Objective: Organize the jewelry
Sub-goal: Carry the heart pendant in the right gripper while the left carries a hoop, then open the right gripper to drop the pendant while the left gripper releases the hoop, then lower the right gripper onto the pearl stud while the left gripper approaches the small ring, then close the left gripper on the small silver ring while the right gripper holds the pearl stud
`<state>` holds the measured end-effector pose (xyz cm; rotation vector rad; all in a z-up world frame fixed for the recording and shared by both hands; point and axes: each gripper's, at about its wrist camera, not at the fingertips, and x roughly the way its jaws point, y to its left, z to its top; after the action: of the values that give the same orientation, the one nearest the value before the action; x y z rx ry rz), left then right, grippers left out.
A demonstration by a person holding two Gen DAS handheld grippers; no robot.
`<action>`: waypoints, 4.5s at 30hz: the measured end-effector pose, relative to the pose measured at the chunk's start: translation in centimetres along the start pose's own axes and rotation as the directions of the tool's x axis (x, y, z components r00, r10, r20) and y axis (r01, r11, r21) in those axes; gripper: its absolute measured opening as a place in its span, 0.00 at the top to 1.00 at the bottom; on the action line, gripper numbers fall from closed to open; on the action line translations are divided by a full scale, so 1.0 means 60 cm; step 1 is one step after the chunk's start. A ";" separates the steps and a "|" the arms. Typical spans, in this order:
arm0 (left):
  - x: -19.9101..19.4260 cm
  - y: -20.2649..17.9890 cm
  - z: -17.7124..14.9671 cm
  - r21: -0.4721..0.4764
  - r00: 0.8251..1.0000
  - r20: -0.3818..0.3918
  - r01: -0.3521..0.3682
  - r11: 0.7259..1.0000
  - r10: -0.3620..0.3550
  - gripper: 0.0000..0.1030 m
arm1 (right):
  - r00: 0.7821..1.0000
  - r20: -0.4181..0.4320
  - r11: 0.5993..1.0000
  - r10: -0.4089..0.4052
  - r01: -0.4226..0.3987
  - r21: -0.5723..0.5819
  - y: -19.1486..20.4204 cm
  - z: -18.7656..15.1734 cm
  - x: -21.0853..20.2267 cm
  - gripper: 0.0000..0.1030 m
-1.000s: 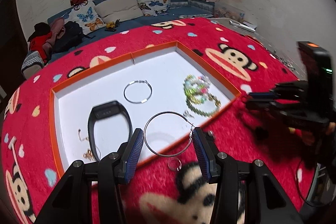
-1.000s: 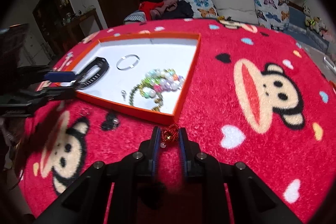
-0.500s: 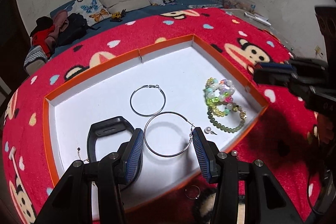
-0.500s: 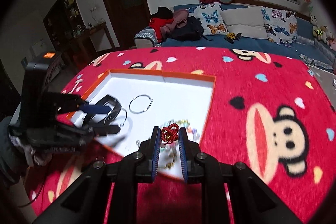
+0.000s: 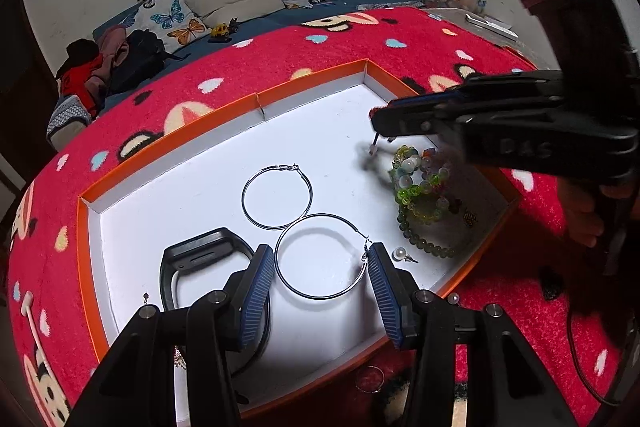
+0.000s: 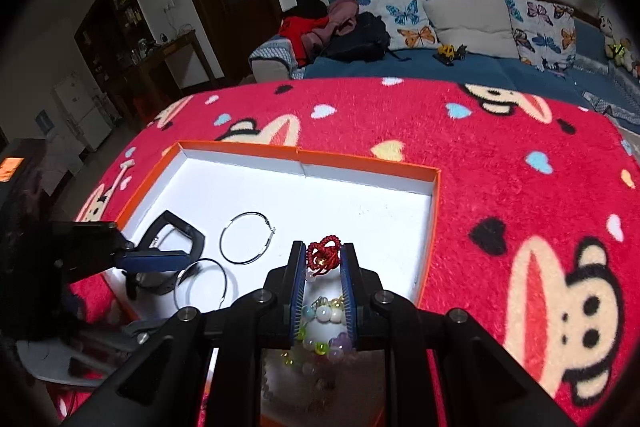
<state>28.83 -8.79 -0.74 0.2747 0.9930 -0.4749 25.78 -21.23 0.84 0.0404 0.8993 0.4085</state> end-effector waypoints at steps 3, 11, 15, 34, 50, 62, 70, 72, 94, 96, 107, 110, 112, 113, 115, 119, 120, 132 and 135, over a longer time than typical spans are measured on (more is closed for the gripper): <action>0.004 0.001 -0.001 -0.010 1.000 -0.009 0.002 1.000 -0.003 0.49 | 1.000 -0.025 1.000 -0.016 0.015 -0.010 0.001 -0.003 0.012 0.81; -0.004 -0.001 0.000 -0.010 1.000 0.009 0.012 1.000 -0.011 0.47 | 0.999 -0.047 1.000 -0.017 0.016 -0.009 -0.002 -0.004 0.018 0.80; -0.022 -0.001 0.001 -0.020 0.999 0.032 0.002 1.000 -0.002 0.47 | 0.998 -0.050 0.999 -0.026 0.025 -0.025 0.002 -0.002 0.014 0.71; -0.148 -0.025 -0.116 -0.071 0.997 0.066 -0.033 0.997 0.037 0.47 | 0.999 0.030 0.995 0.037 -0.034 -0.089 0.078 -0.092 -0.123 0.59; -0.128 -0.009 -0.179 -0.151 0.999 0.019 -0.027 0.988 0.030 0.45 | 0.995 -0.094 0.994 0.024 -0.033 -0.099 0.098 -0.145 -0.046 0.59; -0.108 -0.010 -0.177 -0.153 1.000 0.013 -0.007 0.988 0.009 0.44 | 0.996 -0.094 0.993 0.003 -0.014 -0.119 0.104 -0.146 -0.026 0.73; -0.088 -0.032 -0.163 -0.108 1.000 0.003 0.008 0.994 -0.007 0.44 | 0.996 -0.084 0.987 -0.033 0.019 -0.159 0.112 -0.146 -0.023 0.89; -0.081 -0.035 -0.160 -0.098 1.000 0.000 0.009 0.995 -0.009 0.44 | 0.996 -0.085 0.987 -0.028 0.014 -0.158 0.111 -0.145 -0.025 0.90; -0.047 -0.045 -0.135 -0.030 1.000 0.007 0.019 0.999 -0.019 0.70 | 0.997 -0.071 0.990 -0.002 -0.008 -0.143 0.100 -0.149 -0.048 0.90; -0.045 -0.046 -0.134 -0.023 1.000 0.008 0.013 1.000 -0.013 0.70 | 0.997 -0.071 0.990 -0.002 -0.009 -0.140 0.099 -0.150 -0.049 0.90; -0.044 -0.056 -0.136 0.023 1.000 0.025 -0.018 1.000 0.018 0.82 | 0.998 -0.068 0.991 0.000 -0.009 -0.137 0.097 -0.153 -0.053 0.90; -0.049 -0.053 -0.138 0.011 1.000 0.028 -0.013 1.000 0.013 0.82 | 0.998 -0.065 0.991 0.002 -0.011 -0.136 0.098 -0.153 -0.057 0.90; -0.058 -0.051 -0.140 0.003 0.999 0.037 -0.008 1.000 0.008 0.82 | 0.998 -0.064 0.991 0.010 -0.018 -0.130 0.098 -0.152 -0.059 0.90; -0.063 -0.050 -0.140 0.001 0.999 0.042 -0.009 1.000 0.009 0.82 | 0.998 -0.063 0.992 0.015 -0.022 -0.127 0.098 -0.152 -0.061 0.90; -0.075 -0.050 -0.138 -0.002 0.998 0.055 -0.005 1.000 0.005 0.82 | 0.998 -0.055 0.991 0.012 -0.019 -0.130 0.099 -0.151 -0.066 0.90; -0.105 -0.044 -0.129 -0.010 0.996 0.094 -0.007 1.000 0.008 0.82 | 0.999 -0.039 0.992 0.021 -0.025 -0.128 0.100 -0.144 -0.079 0.90; -0.111 -0.042 -0.125 -0.013 0.995 0.102 -0.008 1.000 0.010 0.82 | 0.999 -0.030 0.991 0.021 -0.025 -0.129 0.100 -0.141 -0.084 0.90; -0.091 -0.006 -0.057 -0.044 0.995 0.095 -0.032 0.999 0.036 0.82 | 0.999 0.019 0.995 0.033 -0.031 -0.096 0.086 -0.076 -0.065 0.90; -0.076 -0.001 -0.052 -0.049 0.996 0.081 -0.031 0.998 0.035 0.82 | 0.999 0.003 0.995 0.032 -0.032 -0.094 0.084 -0.071 -0.047 0.90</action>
<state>24.43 -6.34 1.50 0.2266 0.9177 -0.4288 19.30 -18.17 1.35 -0.0308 0.8751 0.4801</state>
